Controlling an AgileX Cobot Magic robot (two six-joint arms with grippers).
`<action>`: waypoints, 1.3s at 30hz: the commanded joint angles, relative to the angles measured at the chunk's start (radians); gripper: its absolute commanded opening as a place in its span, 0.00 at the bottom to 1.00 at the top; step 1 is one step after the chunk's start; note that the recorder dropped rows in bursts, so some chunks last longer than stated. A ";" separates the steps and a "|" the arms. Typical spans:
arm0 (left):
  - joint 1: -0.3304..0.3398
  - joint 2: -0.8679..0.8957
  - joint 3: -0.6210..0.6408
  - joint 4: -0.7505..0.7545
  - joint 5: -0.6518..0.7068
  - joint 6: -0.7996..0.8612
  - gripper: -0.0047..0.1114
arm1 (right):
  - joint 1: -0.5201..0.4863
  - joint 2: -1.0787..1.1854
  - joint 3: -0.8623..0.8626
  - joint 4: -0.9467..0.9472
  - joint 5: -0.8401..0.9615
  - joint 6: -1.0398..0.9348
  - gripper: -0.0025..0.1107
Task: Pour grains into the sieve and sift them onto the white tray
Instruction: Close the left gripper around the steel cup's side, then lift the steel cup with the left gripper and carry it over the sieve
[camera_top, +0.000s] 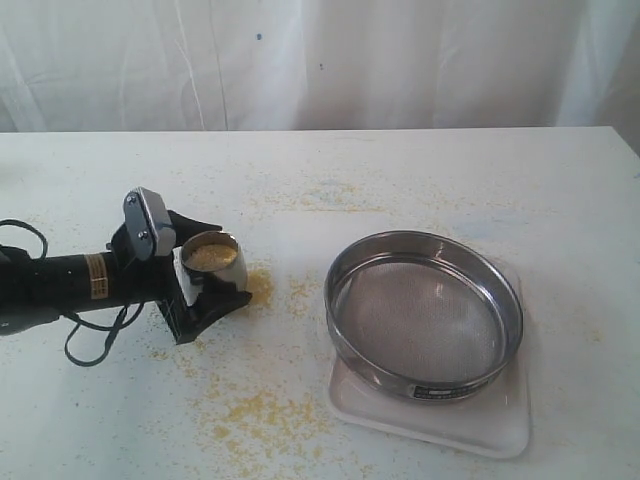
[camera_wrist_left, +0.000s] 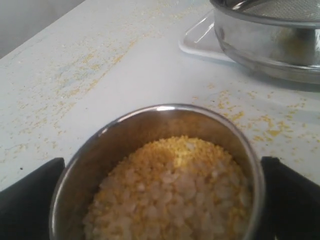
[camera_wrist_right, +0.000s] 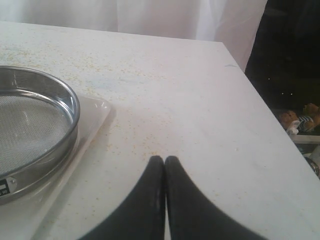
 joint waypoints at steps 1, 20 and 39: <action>-0.011 0.037 -0.042 0.005 -0.002 -0.009 0.94 | 0.000 -0.004 -0.001 -0.006 -0.002 0.007 0.02; -0.011 0.145 -0.078 -0.043 -0.002 0.022 0.71 | 0.000 -0.004 -0.001 -0.006 -0.002 -0.014 0.02; -0.011 0.143 -0.078 -0.048 -0.002 0.021 0.04 | 0.000 -0.004 -0.001 -0.006 -0.002 -0.014 0.02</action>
